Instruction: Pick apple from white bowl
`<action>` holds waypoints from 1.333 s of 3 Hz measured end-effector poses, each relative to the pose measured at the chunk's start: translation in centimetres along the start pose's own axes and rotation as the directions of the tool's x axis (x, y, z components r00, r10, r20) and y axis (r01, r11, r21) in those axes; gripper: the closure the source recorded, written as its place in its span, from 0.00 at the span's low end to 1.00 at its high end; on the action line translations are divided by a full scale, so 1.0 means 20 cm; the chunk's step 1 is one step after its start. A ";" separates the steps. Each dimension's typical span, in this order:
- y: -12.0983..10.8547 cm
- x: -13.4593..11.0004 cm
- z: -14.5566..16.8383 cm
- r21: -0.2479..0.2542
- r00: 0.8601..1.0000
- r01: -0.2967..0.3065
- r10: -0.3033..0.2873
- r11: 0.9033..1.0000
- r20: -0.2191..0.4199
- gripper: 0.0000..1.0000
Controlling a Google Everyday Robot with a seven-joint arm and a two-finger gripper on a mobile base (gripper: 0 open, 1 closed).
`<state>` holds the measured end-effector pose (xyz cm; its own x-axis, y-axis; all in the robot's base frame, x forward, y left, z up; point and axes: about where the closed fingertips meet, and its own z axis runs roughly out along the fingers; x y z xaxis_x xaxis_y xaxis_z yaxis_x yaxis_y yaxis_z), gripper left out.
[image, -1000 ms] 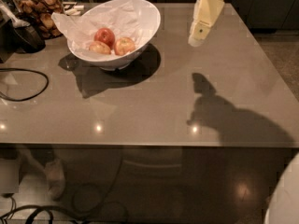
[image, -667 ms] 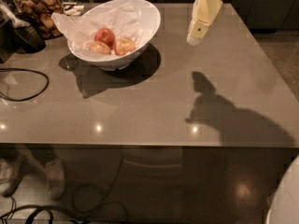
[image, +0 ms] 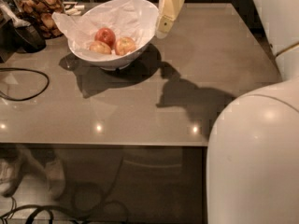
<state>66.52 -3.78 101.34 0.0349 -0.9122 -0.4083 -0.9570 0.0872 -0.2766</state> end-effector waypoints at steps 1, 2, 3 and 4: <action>-0.03 -0.01 0.00 0.023 1.000 -0.004 0.004 1.000 0.010 0.00; -0.04 -0.06 0.05 0.006 0.999 0.005 -0.005 1.000 0.047 0.06; -0.05 -0.11 0.09 -0.014 0.997 0.020 -0.019 1.000 0.071 0.04; -0.07 -0.14 0.11 -0.027 0.995 0.026 -0.023 0.999 0.094 0.22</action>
Offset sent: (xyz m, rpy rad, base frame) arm 0.0085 0.0217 0.0022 0.0677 0.0395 0.0610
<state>68.47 -0.47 100.89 0.0843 -0.8721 -0.4821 -0.9632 0.0526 -0.2636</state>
